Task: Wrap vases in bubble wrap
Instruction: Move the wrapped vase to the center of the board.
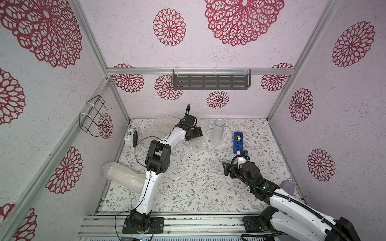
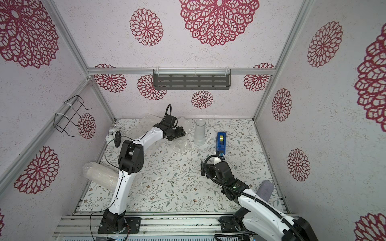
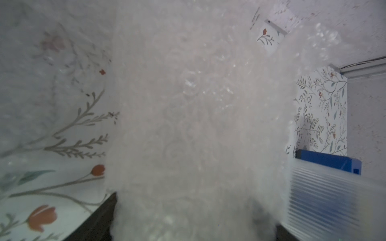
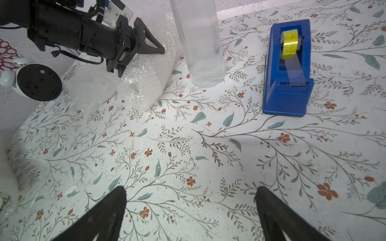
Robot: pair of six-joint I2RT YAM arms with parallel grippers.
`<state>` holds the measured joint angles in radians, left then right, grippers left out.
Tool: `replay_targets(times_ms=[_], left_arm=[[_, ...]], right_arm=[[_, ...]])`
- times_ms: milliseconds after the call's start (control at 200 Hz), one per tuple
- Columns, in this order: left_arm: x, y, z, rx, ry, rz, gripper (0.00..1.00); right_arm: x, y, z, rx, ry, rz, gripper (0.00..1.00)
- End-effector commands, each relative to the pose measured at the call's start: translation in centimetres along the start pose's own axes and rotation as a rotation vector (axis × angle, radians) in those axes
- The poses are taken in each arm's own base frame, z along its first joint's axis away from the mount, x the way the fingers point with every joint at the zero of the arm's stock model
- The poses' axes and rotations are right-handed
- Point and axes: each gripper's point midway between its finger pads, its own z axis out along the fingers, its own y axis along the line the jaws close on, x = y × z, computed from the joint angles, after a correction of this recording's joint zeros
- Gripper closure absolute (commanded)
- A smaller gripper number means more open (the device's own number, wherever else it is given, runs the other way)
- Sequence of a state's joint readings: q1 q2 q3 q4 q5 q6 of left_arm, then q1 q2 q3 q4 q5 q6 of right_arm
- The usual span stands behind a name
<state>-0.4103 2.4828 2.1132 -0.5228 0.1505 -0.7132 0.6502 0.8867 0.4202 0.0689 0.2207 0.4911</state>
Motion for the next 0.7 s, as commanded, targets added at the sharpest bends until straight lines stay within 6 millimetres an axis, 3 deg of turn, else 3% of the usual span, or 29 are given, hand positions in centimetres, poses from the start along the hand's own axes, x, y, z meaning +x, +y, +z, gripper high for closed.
replay_targets(times_ms=[0,115,170,260,345,430,545,565,695], left_arm=[[-3.0,-0.9,0.2,0.060,-0.076,-0.001,0.11],[-4.2,-2.1,-2.3,0.047,-0.091,0.011,0.00],[-4.8,-2.4,-4.3,0.025,-0.108,0.019,0.02],[-5.6,-1.8,-8.4,-0.066,-0.135,0.041,0.02],[-5.5,0.2,-12.6,-0.201,-0.155,0.045,0.02],[-4.2,2.5,-16.1,-0.314,-0.165,0.063,0.02],[-0.8,6.5,-18.4,-0.445,-0.127,0.102,0.02],[-0.6,6.8,-19.8,-0.457,-0.139,0.107,0.02],[3.3,11.0,-19.9,-0.576,-0.040,0.161,0.02]], right_arm=[[-1.0,0.3,-0.4,-0.015,-0.029,0.033,0.01],[-0.9,0.1,-0.4,-0.009,-0.031,0.032,0.01],[-0.9,-0.1,-0.5,0.001,-0.034,0.032,0.01],[-1.1,-0.3,-0.6,0.014,-0.046,0.028,0.01],[-1.5,-0.6,-0.8,0.029,-0.061,0.029,0.01],[-1.7,-1.2,-0.9,0.064,-0.079,0.015,0.01],[-1.7,-2.0,-0.8,0.104,-0.075,0.006,0.01],[-1.7,-2.4,-0.8,0.125,-0.078,0.025,0.01],[-2.0,-2.8,-0.7,0.143,-0.077,0.027,0.01]])
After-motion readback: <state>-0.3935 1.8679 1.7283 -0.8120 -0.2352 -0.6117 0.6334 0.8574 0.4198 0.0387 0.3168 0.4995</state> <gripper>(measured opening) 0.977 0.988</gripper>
